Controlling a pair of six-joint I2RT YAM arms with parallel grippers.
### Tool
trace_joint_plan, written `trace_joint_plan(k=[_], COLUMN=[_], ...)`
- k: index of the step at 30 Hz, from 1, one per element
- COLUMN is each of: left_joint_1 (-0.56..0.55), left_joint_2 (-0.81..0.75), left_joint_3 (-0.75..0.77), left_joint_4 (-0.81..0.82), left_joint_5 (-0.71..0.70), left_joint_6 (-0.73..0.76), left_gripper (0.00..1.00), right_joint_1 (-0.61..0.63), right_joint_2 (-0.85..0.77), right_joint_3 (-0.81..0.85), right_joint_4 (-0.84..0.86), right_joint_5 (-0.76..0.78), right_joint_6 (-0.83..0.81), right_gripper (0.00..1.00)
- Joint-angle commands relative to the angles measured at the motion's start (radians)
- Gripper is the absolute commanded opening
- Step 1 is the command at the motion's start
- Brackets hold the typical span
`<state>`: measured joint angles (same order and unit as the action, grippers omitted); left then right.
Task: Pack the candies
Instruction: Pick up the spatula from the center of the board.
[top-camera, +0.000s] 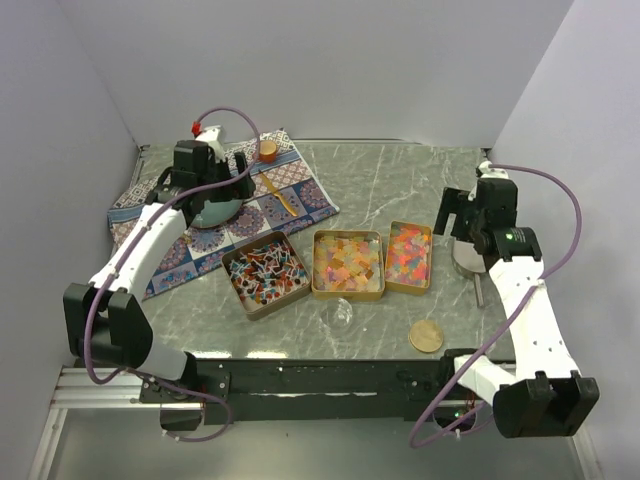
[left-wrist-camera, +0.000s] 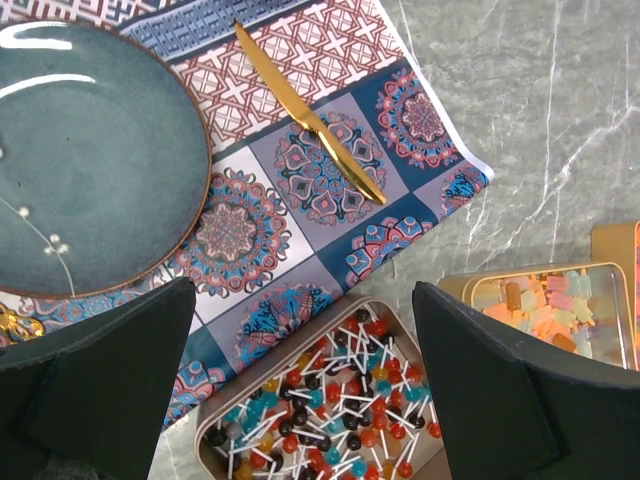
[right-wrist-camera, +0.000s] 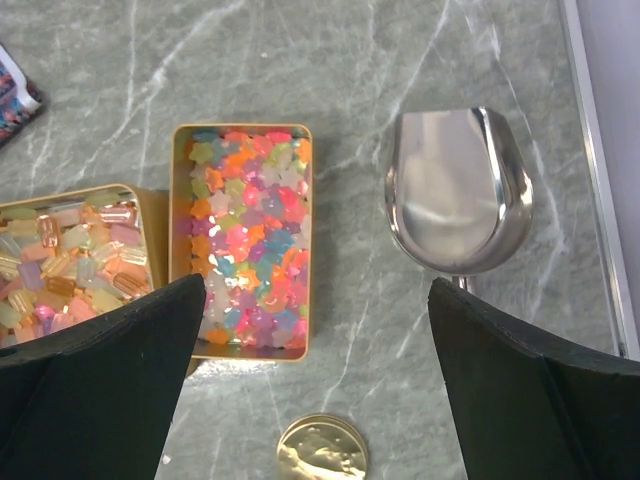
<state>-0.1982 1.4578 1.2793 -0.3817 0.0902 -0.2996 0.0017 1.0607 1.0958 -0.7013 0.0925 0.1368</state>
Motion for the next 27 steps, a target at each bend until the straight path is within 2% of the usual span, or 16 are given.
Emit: trace_joint_plan(k=[1,3,6,9,13,17,20,25,27], left_joint_1=[-0.009,-0.009,-0.009,-0.009,-0.009,-0.009,-0.009,-0.006,-0.006], left_joint_2=[0.004,0.022,0.071,0.113,0.092,0.073,0.084,0.147,0.153], left_joint_3=[0.072,0.087,0.173,0.247,0.166,0.117,0.088,0.146,0.134], left_joint_4=[0.027,0.040,0.017,0.015,0.142,0.198,0.230,0.219,0.240], left_joint_5=[0.014,0.068,0.178,0.224,0.263,0.260,0.260,0.220,0.201], left_joint_6=[0.069,0.083,0.128,0.103,0.090,0.047,0.039,0.071,0.108], left_gripper=[0.97,0.97,0.97,0.97,0.97,0.97,0.97,0.97,0.97], right_joint_1=[-0.038,-0.055,-0.113,-0.170,-0.184,-0.209,-0.221,-0.270,-0.281], right_joint_2=[-0.016,-0.004,0.082,0.142,0.192,0.194,0.223,0.335,0.366], right_joint_3=[0.019,0.044,0.113,0.165,0.147,0.113,0.064,0.056,0.046], right_joint_4=[-0.035,-0.087,-0.170,-0.228,-0.303,-0.407,-0.388,-0.359,-0.349], right_joint_5=[-0.052,-0.054,-0.059,-0.089,-0.048,-0.016,0.013,-0.040,-0.050], right_joint_6=[-0.124,-0.215,-0.252,-0.310,-0.495,-0.513,-0.503,-0.511,-0.525], right_gripper=[1.00,1.00,1.00,1.00,0.94,0.92,0.90,0.76,0.62])
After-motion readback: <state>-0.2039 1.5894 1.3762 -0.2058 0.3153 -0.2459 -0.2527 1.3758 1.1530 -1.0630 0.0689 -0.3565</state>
